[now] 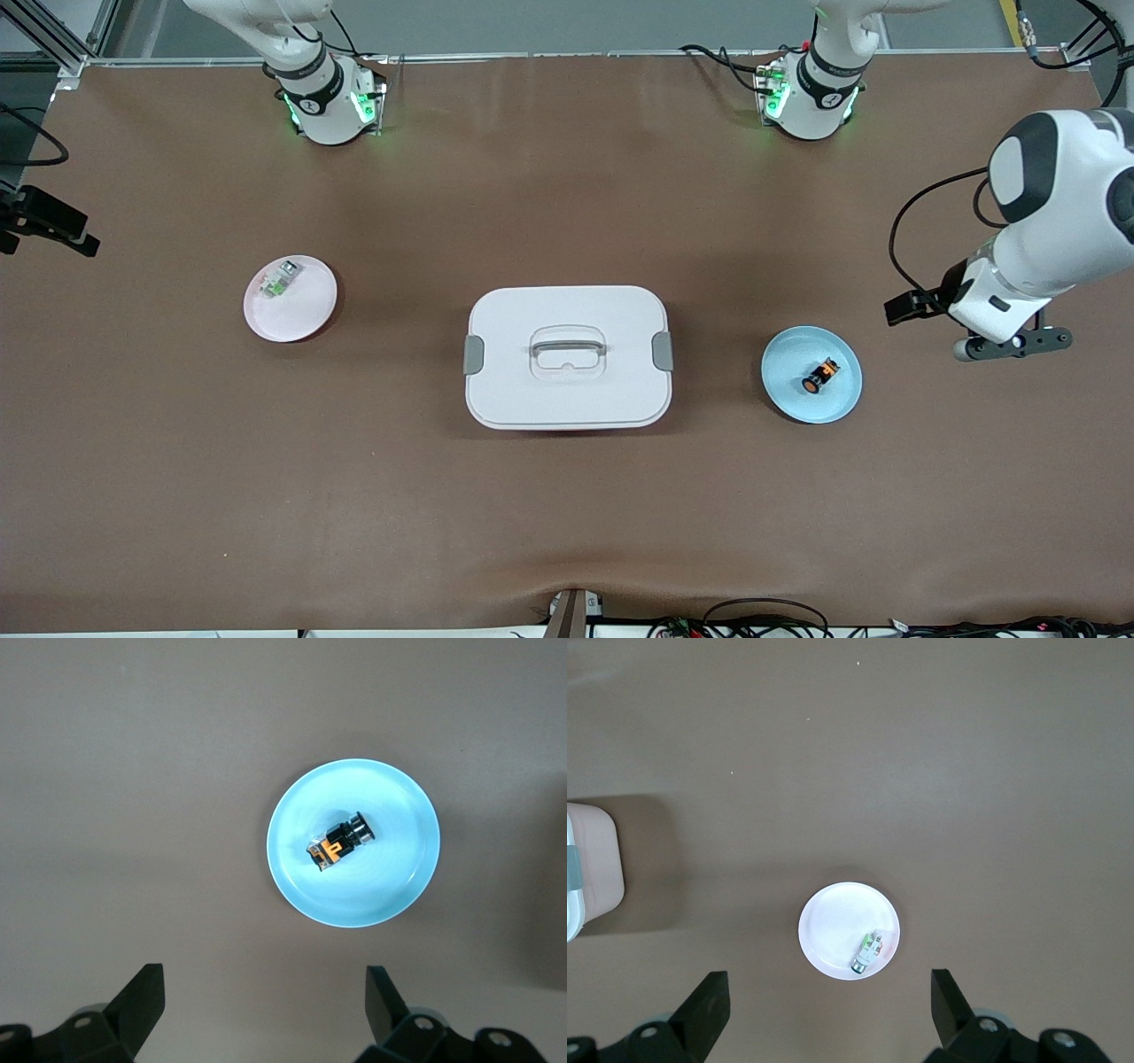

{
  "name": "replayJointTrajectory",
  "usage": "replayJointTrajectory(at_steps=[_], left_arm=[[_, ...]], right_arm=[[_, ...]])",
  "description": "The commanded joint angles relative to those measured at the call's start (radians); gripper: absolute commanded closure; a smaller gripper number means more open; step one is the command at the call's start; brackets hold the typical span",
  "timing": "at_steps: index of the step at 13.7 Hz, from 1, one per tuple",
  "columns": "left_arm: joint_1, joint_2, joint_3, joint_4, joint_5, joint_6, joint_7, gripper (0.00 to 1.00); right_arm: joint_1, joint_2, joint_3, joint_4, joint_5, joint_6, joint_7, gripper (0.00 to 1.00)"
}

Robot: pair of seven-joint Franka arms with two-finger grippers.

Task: Transfer orange switch to right arm and place
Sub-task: 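Move the left gripper down over the orange switch on the blue plate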

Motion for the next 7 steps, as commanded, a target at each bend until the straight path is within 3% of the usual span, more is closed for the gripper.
replayJointTrajectory(at_steps=[1,7], left_arm=[[-0.006,-0.019,-0.003,-0.071,0.002,0.071,-0.015,0.00],[-0.032,0.011,-0.003,-0.174,0.002,0.231,-0.046,0.00]], right_arm=[[-0.020,-0.025,0.016,-0.024,0.004,0.012,0.008,0.00],[-0.022,-0.025,0.016,-0.026,0.006,0.012,0.008,0.00]])
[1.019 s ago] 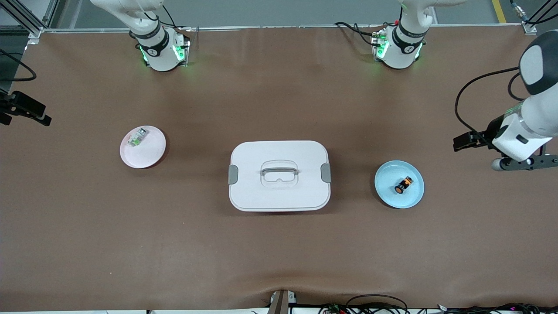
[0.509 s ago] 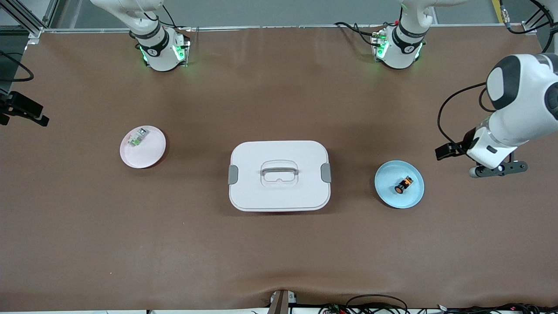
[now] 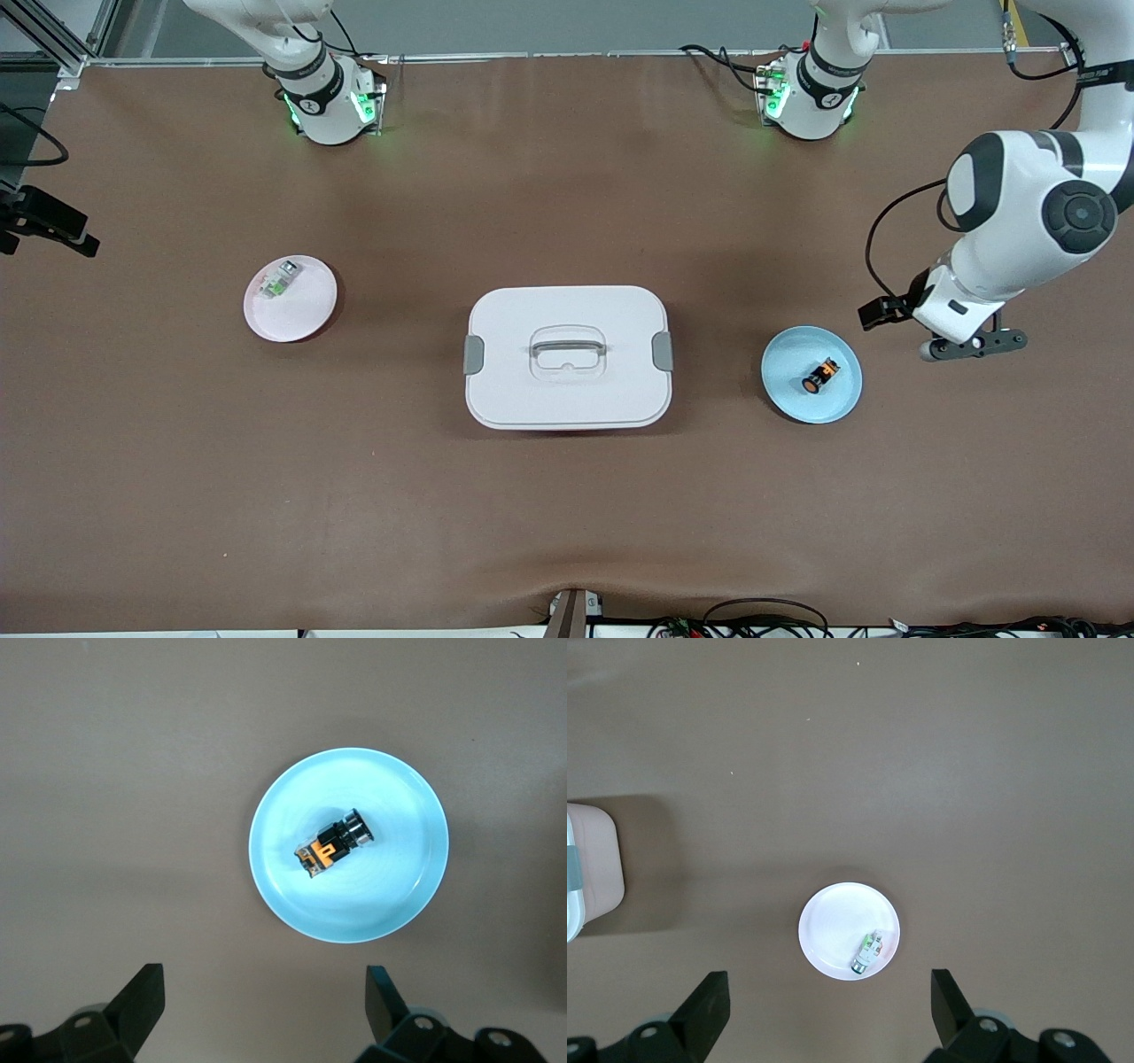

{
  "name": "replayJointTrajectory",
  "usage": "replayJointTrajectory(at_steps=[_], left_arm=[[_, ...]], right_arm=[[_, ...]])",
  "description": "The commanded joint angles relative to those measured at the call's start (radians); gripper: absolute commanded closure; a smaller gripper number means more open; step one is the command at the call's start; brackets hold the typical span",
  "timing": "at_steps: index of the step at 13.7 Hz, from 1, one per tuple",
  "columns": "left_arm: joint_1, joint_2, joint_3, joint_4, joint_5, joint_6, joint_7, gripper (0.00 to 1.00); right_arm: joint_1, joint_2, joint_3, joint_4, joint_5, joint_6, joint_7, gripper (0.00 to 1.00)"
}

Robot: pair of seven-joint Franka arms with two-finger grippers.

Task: Transfer orange switch to right arm and place
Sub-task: 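Move the left gripper down over the orange switch on the blue plate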

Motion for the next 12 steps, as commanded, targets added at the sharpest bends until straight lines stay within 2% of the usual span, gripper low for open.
replayJointTrajectory(at_steps=[1,4,8,12], left_arm=[[-0.010,0.009,-0.001,-0.059,0.002,0.087,-0.015,0.00],[-0.010,0.070,-0.009,-0.068,0.001,0.181,-0.032,0.00],[-0.015,0.155,-0.023,-0.065,-0.003,0.322,-0.193,0.00],[-0.010,0.213,-0.031,-0.065,-0.015,0.431,-0.266,0.00]], right_arm=[[-0.022,-0.025,0.016,-0.026,0.006,0.011,0.008,0.00],[-0.037,-0.023,0.016,-0.026,0.006,0.013,0.008,0.00],[-0.037,-0.021,0.016,-0.026,0.006,0.014,0.008,0.00],[-0.037,-0.021,0.016,-0.026,0.006,0.019,0.008,0.00]])
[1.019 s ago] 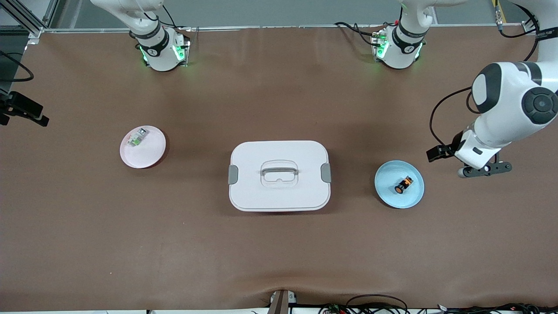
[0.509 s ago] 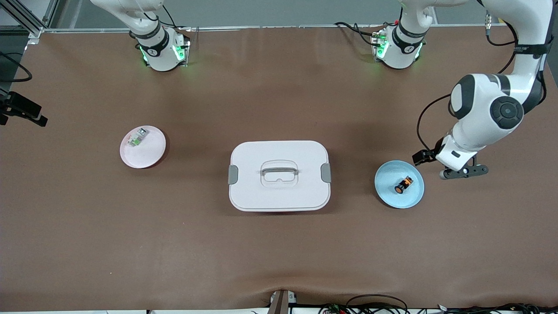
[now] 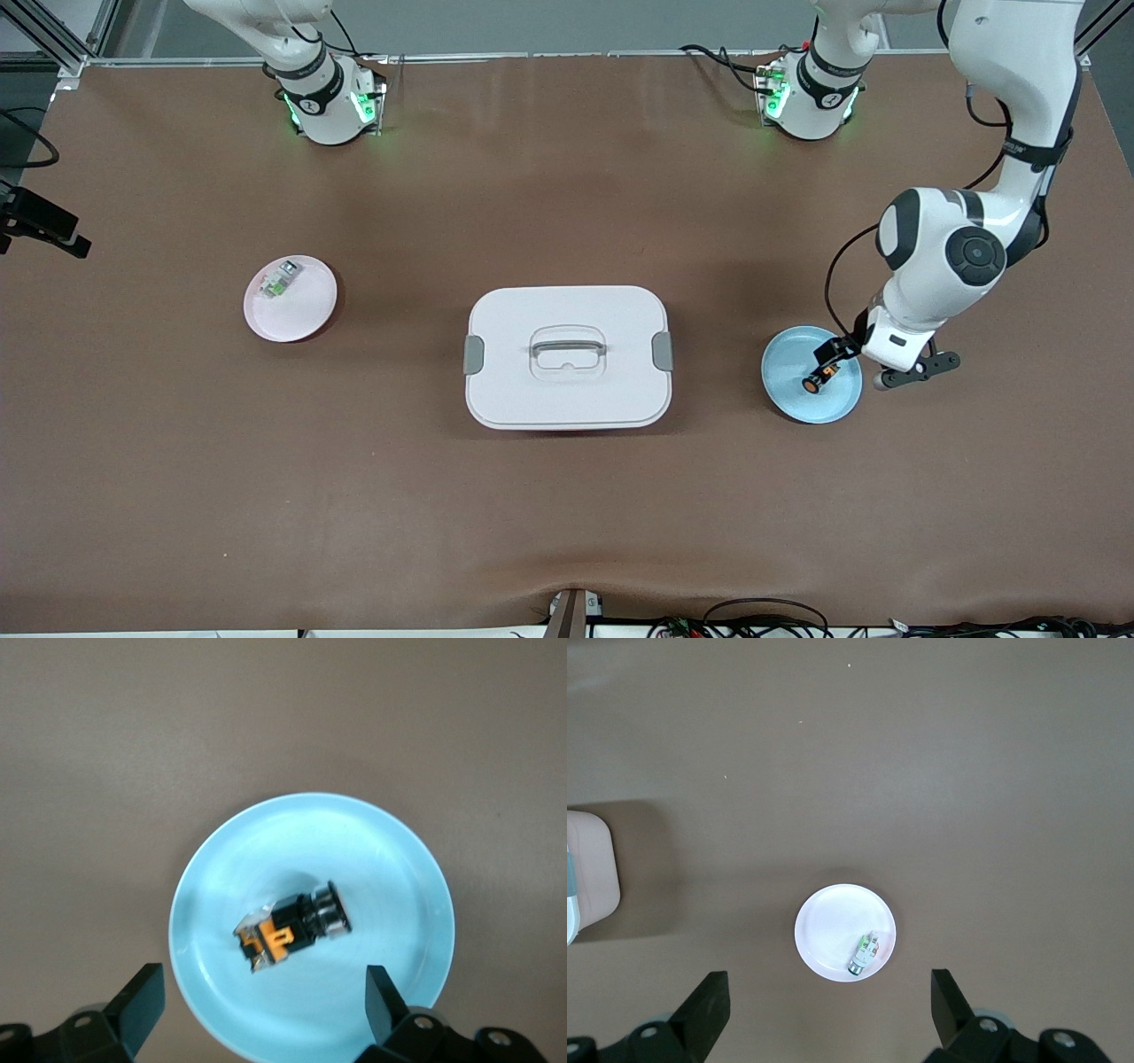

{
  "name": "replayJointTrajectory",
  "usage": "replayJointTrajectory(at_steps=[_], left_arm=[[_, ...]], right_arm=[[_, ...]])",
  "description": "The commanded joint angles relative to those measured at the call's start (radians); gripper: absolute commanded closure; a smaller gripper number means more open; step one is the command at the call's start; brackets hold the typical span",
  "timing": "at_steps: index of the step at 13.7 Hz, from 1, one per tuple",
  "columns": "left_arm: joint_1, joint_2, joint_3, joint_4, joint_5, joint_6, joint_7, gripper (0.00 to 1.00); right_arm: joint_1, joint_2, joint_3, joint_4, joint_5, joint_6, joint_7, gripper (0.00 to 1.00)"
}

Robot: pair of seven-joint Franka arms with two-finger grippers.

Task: Transfer orange switch to right arm and place
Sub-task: 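Move the left gripper down over the orange switch on the blue plate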

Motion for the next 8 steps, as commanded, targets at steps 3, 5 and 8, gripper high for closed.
replayJointTrajectory(at_steps=[3,5,8], left_arm=[[-0.001,0.031,-0.005,0.003,-0.015,0.074,-0.130,0.00],[-0.001,0.056,-0.005,0.000,-0.015,0.103,-0.159,0.00],[-0.001,0.088,-0.007,0.000,-0.015,0.152,-0.196,0.00]], right_arm=[[-0.017,-0.023,0.016,-0.024,0.004,0.014,0.007,0.00],[-0.016,-0.023,0.018,-0.024,0.004,0.013,0.007,0.00],[-0.014,-0.023,0.018,-0.024,0.004,0.016,0.007,0.00]])
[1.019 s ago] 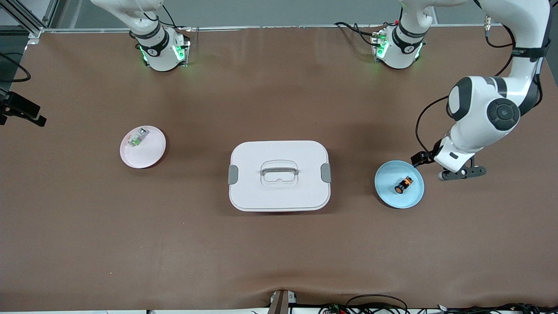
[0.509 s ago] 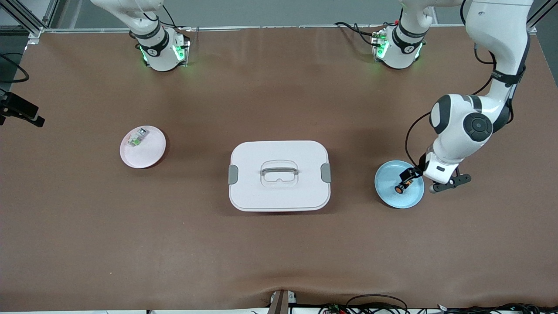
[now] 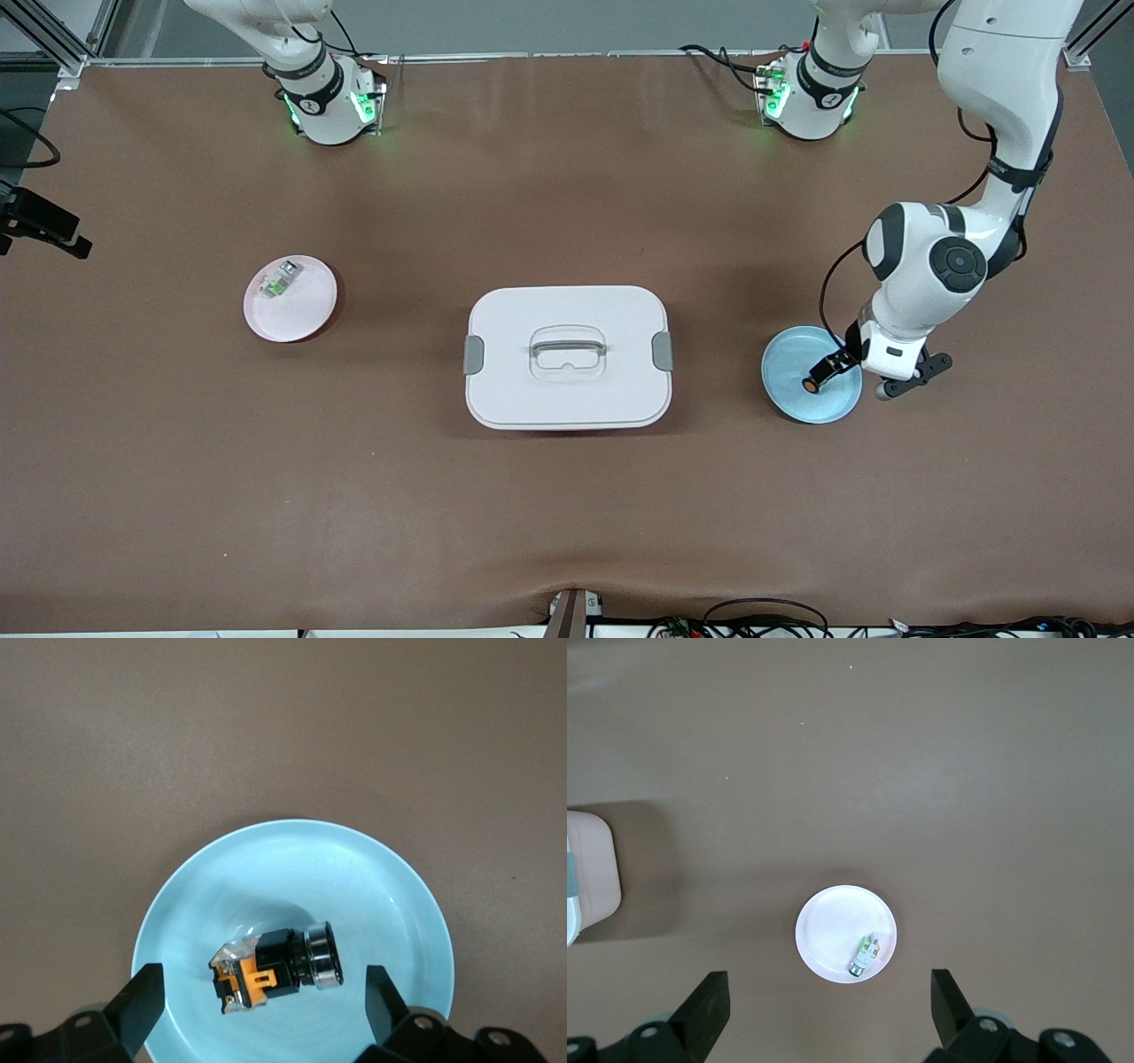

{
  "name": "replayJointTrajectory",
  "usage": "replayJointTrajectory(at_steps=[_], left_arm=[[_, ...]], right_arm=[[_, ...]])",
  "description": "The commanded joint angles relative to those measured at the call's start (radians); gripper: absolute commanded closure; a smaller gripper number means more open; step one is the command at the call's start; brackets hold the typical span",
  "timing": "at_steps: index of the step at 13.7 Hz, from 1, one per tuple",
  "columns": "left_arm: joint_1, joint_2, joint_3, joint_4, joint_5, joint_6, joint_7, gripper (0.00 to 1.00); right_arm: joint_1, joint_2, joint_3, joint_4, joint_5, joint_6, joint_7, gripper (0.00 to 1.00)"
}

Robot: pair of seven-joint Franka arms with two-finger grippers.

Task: Transfer orange switch to right arm and place
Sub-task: 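Close the left gripper on the orange switch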

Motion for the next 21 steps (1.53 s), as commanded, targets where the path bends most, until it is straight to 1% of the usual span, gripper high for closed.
replayJointTrajectory(at_steps=[1,4,10,11,13,14,15,16,19,21], left_arm=[[-0.001,0.035,-0.006,0.000,-0.015,0.058,-0.035,0.00],[-0.002,0.067,-0.014,0.003,-0.015,0.098,-0.037,0.00],[-0.001,0.086,-0.015,-0.005,-0.013,0.101,-0.039,0.00],[-0.002,0.087,-0.014,-0.003,-0.015,0.099,-0.039,0.04],[-0.002,0.098,-0.015,-0.001,-0.013,0.099,-0.037,0.47],[-0.002,0.098,-0.015,0.000,-0.013,0.099,-0.036,0.67],[-0.002,0.097,-0.015,0.005,-0.013,0.099,-0.036,0.86],[-0.004,0.093,-0.017,0.006,-0.013,0.099,-0.037,1.00],[-0.008,0.041,-0.031,0.014,-0.013,0.090,-0.042,1.00],[-0.008,0.000,-0.041,0.035,-0.013,0.055,-0.054,1.00]], right_arm=[[-0.014,-0.023,0.014,-0.023,0.004,0.013,0.007,0.00],[-0.014,-0.023,0.015,-0.022,0.004,0.017,0.007,0.00],[-0.014,-0.023,0.015,-0.019,0.004,0.033,0.007,0.00],[-0.014,-0.023,0.015,-0.019,0.004,0.031,0.007,0.00],[-0.014,-0.021,0.015,-0.019,0.004,0.031,0.007,0.00],[-0.014,-0.021,0.015,-0.019,0.004,0.033,0.007,0.00],[-0.014,-0.021,0.015,-0.019,0.004,0.033,0.007,0.00],[-0.014,-0.021,0.015,-0.019,0.004,0.033,0.007,0.00],[-0.014,-0.021,0.015,-0.020,0.004,0.028,0.007,0.00],[-0.014,-0.021,0.015,-0.019,0.002,0.027,0.005,0.00]])
